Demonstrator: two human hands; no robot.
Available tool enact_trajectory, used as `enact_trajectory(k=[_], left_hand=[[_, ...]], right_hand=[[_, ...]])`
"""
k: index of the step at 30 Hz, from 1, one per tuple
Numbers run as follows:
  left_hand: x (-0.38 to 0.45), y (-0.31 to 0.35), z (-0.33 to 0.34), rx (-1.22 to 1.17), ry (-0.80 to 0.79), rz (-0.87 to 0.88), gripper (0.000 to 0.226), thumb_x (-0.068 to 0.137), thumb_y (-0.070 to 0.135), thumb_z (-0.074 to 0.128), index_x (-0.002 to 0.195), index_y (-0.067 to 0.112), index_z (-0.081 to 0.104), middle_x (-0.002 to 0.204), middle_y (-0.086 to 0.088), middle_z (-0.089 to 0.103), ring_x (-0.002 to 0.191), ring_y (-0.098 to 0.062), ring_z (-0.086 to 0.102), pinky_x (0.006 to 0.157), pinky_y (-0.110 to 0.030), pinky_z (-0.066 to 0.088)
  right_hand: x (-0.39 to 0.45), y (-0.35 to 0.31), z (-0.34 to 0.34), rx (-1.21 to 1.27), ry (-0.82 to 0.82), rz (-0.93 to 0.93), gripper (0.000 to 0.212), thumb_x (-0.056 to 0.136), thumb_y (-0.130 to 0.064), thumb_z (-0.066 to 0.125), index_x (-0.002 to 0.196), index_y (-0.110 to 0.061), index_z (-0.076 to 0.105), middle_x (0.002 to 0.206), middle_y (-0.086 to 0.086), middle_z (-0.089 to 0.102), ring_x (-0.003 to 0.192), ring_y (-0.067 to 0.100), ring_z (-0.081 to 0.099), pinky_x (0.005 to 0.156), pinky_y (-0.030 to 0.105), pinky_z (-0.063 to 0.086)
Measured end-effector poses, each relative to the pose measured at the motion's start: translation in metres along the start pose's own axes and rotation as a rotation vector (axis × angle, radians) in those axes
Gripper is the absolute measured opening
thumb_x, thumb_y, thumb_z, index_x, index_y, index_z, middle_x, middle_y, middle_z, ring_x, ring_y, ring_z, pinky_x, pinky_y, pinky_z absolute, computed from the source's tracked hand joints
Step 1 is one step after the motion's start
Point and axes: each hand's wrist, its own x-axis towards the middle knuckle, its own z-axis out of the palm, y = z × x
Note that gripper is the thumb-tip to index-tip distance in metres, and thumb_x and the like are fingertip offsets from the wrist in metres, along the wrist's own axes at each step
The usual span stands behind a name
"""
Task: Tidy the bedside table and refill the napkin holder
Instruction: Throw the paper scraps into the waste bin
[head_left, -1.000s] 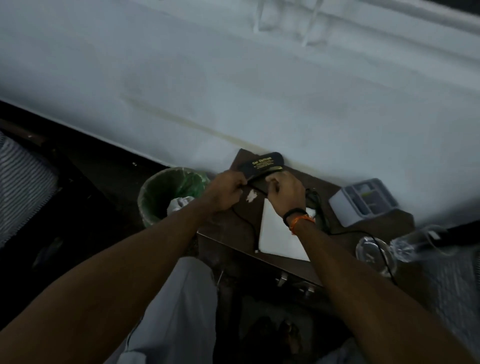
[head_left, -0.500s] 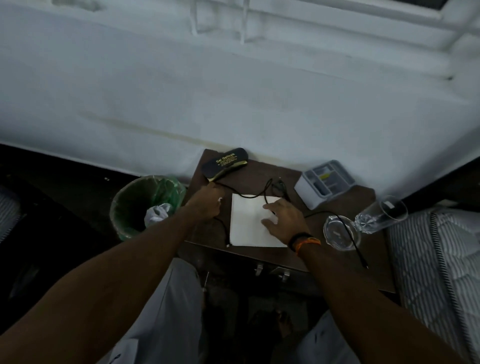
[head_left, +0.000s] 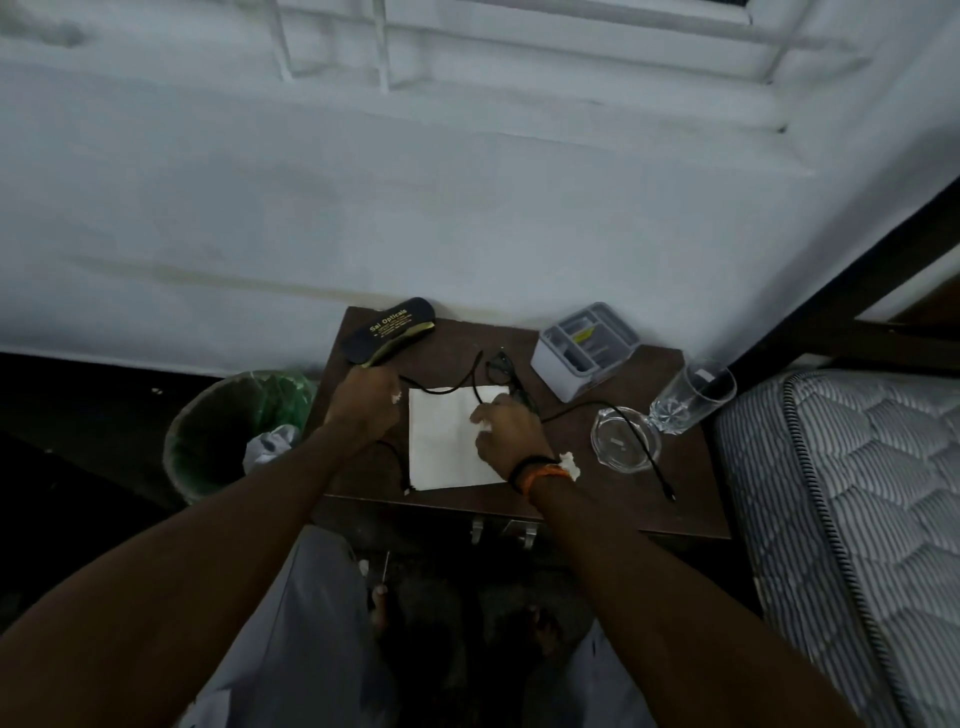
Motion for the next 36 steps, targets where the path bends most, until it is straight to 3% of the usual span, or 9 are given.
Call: enact_trajectory(k=[5,11,14,17,21,25,29,33,36], left_hand=[[0.001,0.019,-0.003,-0.201,0.010,0.050,0.014,0.078,0.003,0.052,0.088,0.009,0.059,0.090,-0.013,0.065,0.080,-0.036,0.059,0.065,-0.035,0.045],[-0.011,0.041,-0.008,-0.474,-0.108,0.014,0.018,0.081,0.011,0.046,0.085,0.008,0.063,0.087,-0.020,0.065,0.070,-0.038,0.067,0.062,-0.050,0.060],[-0.016,0.049,-0.008,-0.494,-0.139,0.006,0.021,0.088,-0.003,0.047,0.087,0.000,0.067,0.097,-0.018,0.068,0.071,-0.039,0.070,0.066,-0.048,0.061],[-0.019,0.051,-0.007,-0.519,-0.161,0.002,0.020,0.088,-0.007,0.049,0.090,-0.005,0.069,0.099,-0.021,0.069,0.069,-0.038,0.069,0.068,-0.048,0.061],[-0.022,0.050,-0.008,-0.501,-0.181,0.012,0.018,0.087,-0.007,0.053,0.092,-0.006,0.070,0.099,-0.025,0.070,0.061,-0.027,0.067,0.063,-0.035,0.061],[-0.031,0.040,-0.015,-0.490,-0.178,0.000,0.015,0.086,-0.006,0.058,0.094,-0.004,0.070,0.097,-0.021,0.071,0.071,-0.032,0.072,0.071,-0.038,0.062],[-0.043,0.022,-0.027,-0.421,-0.121,0.013,0.014,0.084,-0.003,0.061,0.090,0.000,0.073,0.083,-0.012,0.073,0.064,-0.018,0.070,0.067,-0.026,0.059],[-0.055,-0.003,-0.039,-0.421,-0.080,-0.017,0.014,0.085,0.001,0.061,0.080,0.008,0.073,0.075,-0.012,0.074,0.059,-0.024,0.071,0.060,-0.041,0.062],[-0.069,-0.013,-0.048,-0.359,0.021,-0.067,0.008,0.085,0.006,0.067,0.083,0.008,0.075,0.083,-0.007,0.075,0.067,-0.014,0.066,0.062,-0.022,0.056]], right_hand=[[-0.013,0.033,-0.037,0.074,0.125,0.132,0.021,0.079,-0.006,0.057,0.091,-0.010,0.074,0.110,0.012,0.063,0.099,0.034,0.062,0.084,0.035,0.050],[-0.044,0.073,-0.056,-0.087,0.038,0.305,0.018,0.072,-0.021,0.059,0.072,-0.009,0.072,0.084,0.012,0.072,0.084,0.033,0.068,0.071,0.035,0.054],[-0.053,0.071,-0.049,-0.195,0.026,0.297,0.031,0.076,-0.034,0.063,0.084,-0.005,0.071,0.094,0.014,0.070,0.094,0.033,0.065,0.079,0.035,0.051],[-0.058,0.070,-0.037,-0.276,-0.099,0.264,0.047,0.079,-0.044,0.068,0.107,-0.007,0.067,0.117,0.014,0.062,0.111,0.033,0.059,0.089,0.037,0.048],[-0.064,0.074,-0.021,-0.266,-0.109,0.222,0.025,0.085,-0.022,0.059,0.105,-0.010,0.070,0.117,0.015,0.064,0.109,0.032,0.060,0.088,0.035,0.048],[-0.062,0.069,-0.020,-0.332,-0.116,0.208,0.023,0.086,-0.019,0.055,0.103,-0.007,0.067,0.113,0.016,0.065,0.105,0.034,0.062,0.087,0.038,0.048],[-0.049,0.057,-0.029,-0.216,-0.034,0.240,0.023,0.080,-0.019,0.057,0.097,-0.006,0.066,0.106,0.016,0.068,0.097,0.035,0.064,0.078,0.037,0.051],[-0.033,0.025,-0.037,-0.015,0.133,0.198,0.017,0.078,-0.017,0.059,0.088,-0.006,0.068,0.096,0.016,0.070,0.092,0.039,0.064,0.077,0.038,0.053],[-0.025,-0.006,-0.034,0.179,0.161,0.159,0.008,0.076,-0.014,0.064,0.082,-0.010,0.068,0.090,0.013,0.070,0.089,0.039,0.063,0.078,0.042,0.054]])
